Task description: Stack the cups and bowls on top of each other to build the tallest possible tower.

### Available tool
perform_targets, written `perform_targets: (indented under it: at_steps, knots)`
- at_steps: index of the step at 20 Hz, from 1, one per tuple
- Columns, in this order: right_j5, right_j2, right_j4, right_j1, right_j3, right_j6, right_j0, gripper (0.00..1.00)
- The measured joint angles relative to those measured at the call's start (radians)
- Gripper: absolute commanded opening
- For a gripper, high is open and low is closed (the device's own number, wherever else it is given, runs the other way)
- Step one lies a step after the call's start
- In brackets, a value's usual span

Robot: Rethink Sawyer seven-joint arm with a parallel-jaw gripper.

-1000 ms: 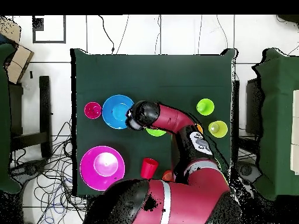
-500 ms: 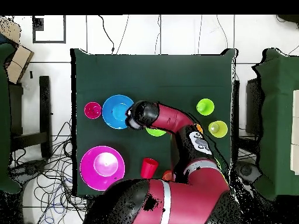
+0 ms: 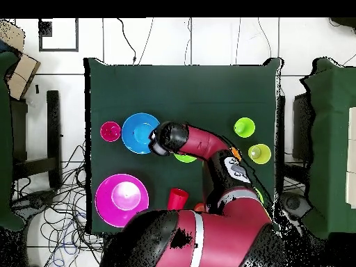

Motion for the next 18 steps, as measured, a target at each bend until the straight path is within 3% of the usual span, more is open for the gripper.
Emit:
perform_targets:
  at_steps: [18]
  knots:
    - [0.0,0.005,0.0,0.013,-0.001,0.0,0.001,1.0]
